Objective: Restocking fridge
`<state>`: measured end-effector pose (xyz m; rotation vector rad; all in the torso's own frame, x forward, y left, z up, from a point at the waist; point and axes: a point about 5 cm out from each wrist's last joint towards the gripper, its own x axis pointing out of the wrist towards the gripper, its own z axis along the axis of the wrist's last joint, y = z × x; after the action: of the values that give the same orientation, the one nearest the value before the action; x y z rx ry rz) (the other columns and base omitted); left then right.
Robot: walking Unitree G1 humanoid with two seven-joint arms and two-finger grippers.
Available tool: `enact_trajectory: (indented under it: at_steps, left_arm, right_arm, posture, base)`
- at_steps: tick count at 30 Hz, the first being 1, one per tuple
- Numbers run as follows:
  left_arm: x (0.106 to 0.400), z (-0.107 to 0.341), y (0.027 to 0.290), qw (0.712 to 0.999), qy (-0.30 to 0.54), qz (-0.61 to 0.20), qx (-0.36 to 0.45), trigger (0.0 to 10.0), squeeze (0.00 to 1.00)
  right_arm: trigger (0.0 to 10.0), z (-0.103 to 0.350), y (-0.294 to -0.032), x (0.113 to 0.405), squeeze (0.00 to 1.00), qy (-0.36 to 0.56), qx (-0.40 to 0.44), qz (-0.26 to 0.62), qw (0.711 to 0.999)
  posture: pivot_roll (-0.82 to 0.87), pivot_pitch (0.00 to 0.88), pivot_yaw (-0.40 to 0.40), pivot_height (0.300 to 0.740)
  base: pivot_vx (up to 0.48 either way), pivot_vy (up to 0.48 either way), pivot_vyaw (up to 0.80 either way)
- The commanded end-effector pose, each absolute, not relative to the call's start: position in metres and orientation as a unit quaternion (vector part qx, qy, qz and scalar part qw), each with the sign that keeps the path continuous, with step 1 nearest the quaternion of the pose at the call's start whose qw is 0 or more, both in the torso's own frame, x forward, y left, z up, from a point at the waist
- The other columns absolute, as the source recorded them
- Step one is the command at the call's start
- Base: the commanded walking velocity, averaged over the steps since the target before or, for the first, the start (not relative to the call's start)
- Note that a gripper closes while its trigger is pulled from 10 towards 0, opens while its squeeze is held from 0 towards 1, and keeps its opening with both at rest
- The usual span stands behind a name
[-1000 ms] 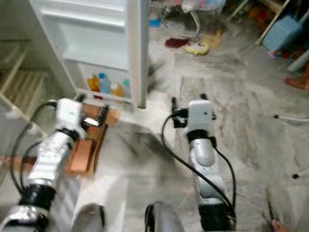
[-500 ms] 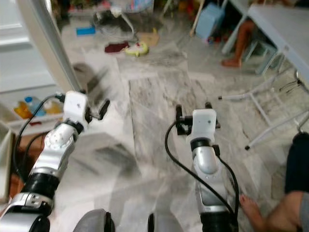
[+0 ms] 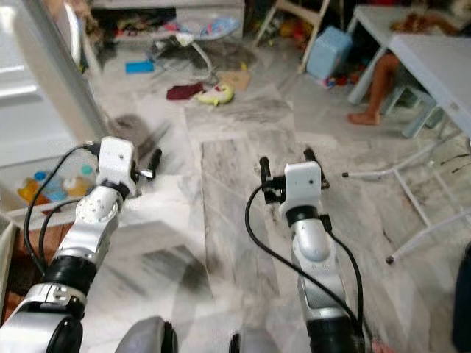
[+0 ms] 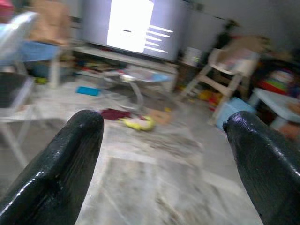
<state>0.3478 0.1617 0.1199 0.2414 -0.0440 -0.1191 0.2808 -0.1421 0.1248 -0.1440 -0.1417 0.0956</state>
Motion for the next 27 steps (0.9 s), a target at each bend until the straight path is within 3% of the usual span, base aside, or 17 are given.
enact_trajectory:
  at_steps: [1,9,27]
  left_arm:
    - [0.348,0.115,0.173,0.991,-0.007,-0.037,0.129,10.0,0.00]
    - [0.351,0.116,0.168,0.989,-0.012,-0.045,0.139,10.0,0.00]
    - [0.361,0.117,0.122,0.976,0.002,-0.170,0.136,10.0,0.00]
  right_arm:
    - [10.0,0.128,-0.134,0.281,0.00,-0.082,-0.077,0.070,0.991]
    - [10.0,0.128,-0.134,0.282,0.00,-0.084,-0.078,0.072,0.991]
    - [10.0,0.127,-0.131,0.283,0.00,-0.087,-0.077,0.073,0.991]
  posture:
    - [-0.03,0.077,-0.063,0.740]
    - [-0.03,0.075,-0.061,0.740]
    - [-0.03,0.078,-0.062,0.740]
  base:
    - [0.330,0.349,0.68]
    - [0.329,0.350,0.40]
    - [0.469,0.000,0.00]
